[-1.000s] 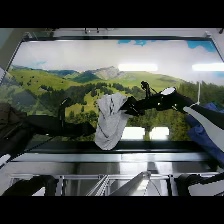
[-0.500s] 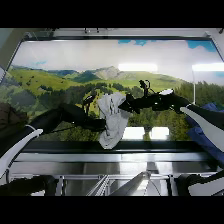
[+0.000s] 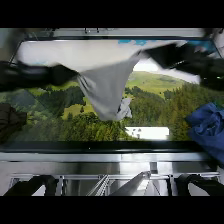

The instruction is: Fold the shirts.

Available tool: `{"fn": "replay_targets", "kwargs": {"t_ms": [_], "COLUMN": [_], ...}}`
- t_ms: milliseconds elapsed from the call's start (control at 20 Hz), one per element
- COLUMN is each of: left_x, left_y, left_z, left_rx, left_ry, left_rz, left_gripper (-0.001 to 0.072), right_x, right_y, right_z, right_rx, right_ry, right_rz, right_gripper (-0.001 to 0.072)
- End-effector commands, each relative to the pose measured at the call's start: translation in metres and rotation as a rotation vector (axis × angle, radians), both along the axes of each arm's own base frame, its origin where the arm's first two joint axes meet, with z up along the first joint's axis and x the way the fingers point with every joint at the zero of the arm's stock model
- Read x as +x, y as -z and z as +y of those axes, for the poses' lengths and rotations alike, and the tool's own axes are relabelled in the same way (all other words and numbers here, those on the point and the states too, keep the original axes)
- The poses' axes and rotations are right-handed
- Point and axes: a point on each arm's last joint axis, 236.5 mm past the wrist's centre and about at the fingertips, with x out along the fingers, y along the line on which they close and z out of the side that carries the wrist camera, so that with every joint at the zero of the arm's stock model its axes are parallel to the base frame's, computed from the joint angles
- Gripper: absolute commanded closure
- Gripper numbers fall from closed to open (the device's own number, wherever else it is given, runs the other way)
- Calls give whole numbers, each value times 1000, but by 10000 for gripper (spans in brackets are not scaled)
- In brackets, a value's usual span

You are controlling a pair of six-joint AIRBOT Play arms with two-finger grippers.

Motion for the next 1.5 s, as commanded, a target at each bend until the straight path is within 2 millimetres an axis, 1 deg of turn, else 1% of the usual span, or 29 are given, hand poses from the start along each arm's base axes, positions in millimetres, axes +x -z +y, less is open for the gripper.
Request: {"fn": "replay_targets", "kwargs": {"t_ms": [0, 50, 100, 150, 200, 250, 300, 350, 450, 500, 550, 600, 650, 700, 800, 850, 900, 950, 1000, 1050, 1100, 1150, 1200, 1250, 1300, 1350, 1400, 1450], "left_x": [-64, -69, -67, -59, -48, -35, -19, 2, 42, 63, 82, 99, 112, 121, 133, 138, 142, 142, 137, 130, 119, 108, 94, 78, 63, 46, 31, 23], "left_y": [-131, -137, -137, -129, -117, -99, -78, -52, 5, 38, 69, 104, 136, 169, 221, 237, 246, 245, 237, 227, 217, 212, 210, 212, 218, 230, 247, 263], "left_z": [58, 63, 65, 64, 60, 52, 44, 35, 15, 6, -1, -6, -10, -13, -11, -7, 0, 7, 16, 25, 36, 51, 61, 71, 81, 94, 106, 119], "left_rx": [46, 66, 83, 94, 98, 106, 118, 124, 135, 154, 171, 178, 177, 179, 175, 160, 148, 122, 102, 101, 101, 101, 92, 77, 60, 55, 56, 48], "left_ry": [-196, -206, -203, -184, -150, -102, -56, -10, 60, 91, 107, 116, 119, 127, 126, 113, 103, 105, 124, 154, 179, 178, 184, 183, 167, 128, 70, -8], "left_rz": [-372, -380, -364, -328, -276, -222, -167, -109, 1, 36, 67, 120, 183, 252, 363, 402, 434, 468, 502, 521, 547, 590, 631, 676, 717, 761, 797, 812], "left_gripper": [695, 695, 695, 695, 695, 694, 695, 695, 695, 695, 695, 696, 695, 685, 236, 32, -13, -13, -13, -13, -13, -13, -13, -13, -13, -13, -13, -13], "right_x": [-53, -63, -65, -59, -49, -32, -10, 13, 58, 82, 107, 132, 152, 166, 179, 183, 185, 183, 176, 167, 157, 148, 139, 126, 111, 94, 77, 59], "right_y": [-110, -118, -119, -112, -101, -82, -58, -32, 30, 66, 101, 141, 179, 215, 273, 290, 296, 294, 286, 277, 269, 263, 260, 261, 266, 276, 291, 309], "right_z": [-48, -51, -51, -49, -45, -38, -31, -23, -5, 1, 3, 1, -2, -3, -3, -7, -13, -21, -30, -41, -58, -76, -91, -103, -111, -113, -113, -112], "right_rx": [-122, -145, -162, -188, -210, -235, -269, -306, -361, -379, -399, -420, -434, -447, -470, -476, -466, -443, -418, -400, -402, -409, -421, -442, -459, -475, -486, -494], "right_ry": [419, 464, 487, 489, 474, 448, 420, 393, 328, 306, 306, 321, 333, 330, 312, 313, 319, 309, 279, 249, 233, 233, 229, 215, 193, 164, 141, 130], "right_rz": [-419, -460, -477, -470, -438, -382, -324, -270, -137, -57, 14, 96, 173, 245, 354, 387, 422, 454, 478, 510, 535, 569, 596, 630, 670, 714, 766, 825], "right_gripper": [692, 692, 692, 692, 692, 693, 692, 692, 692, 692, 693, 692, 692, 692, 686, 511, 260, 125, 108, 110, 111, 111, 114, 146, 210, 229, 228, 228]}}
